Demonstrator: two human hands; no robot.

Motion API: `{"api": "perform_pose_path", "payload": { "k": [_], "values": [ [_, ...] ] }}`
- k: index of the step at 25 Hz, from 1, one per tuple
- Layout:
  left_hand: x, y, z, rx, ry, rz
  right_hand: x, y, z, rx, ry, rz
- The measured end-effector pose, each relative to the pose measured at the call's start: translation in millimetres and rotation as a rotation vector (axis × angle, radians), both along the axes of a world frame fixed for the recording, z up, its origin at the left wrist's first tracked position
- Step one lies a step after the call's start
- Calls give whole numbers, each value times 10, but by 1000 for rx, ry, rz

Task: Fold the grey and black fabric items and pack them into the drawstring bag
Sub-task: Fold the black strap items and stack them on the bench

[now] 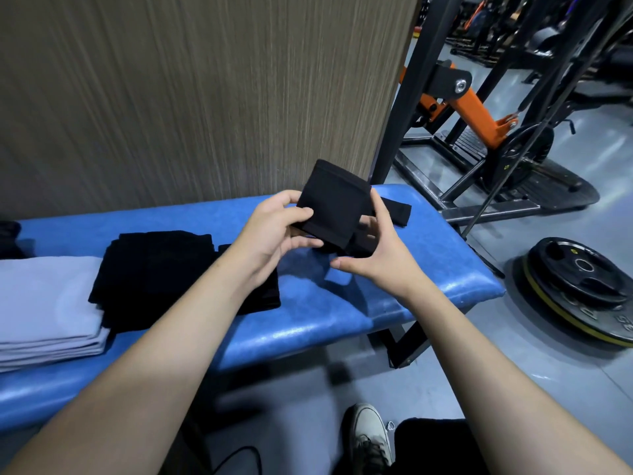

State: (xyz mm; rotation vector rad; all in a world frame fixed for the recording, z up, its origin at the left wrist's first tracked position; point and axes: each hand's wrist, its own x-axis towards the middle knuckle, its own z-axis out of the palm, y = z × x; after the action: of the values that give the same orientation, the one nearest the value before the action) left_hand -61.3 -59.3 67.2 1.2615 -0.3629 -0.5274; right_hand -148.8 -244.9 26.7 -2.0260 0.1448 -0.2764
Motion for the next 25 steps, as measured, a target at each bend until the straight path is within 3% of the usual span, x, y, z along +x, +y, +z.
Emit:
{"api": "perform_pose_path", "payload": {
  "k": [9,13,19,25],
  "values": [
    [36,465,36,11,27,91,77,422,220,106,-188,5],
    [-11,613,17,38,13,121,95,655,262,8,-203,44],
    [-167,789,26,238,-274,161,103,906,334,-59,-244,-15],
    [-245,941,36,380,-358,105,117,1074,339,-78,-280,9]
  ]
}}
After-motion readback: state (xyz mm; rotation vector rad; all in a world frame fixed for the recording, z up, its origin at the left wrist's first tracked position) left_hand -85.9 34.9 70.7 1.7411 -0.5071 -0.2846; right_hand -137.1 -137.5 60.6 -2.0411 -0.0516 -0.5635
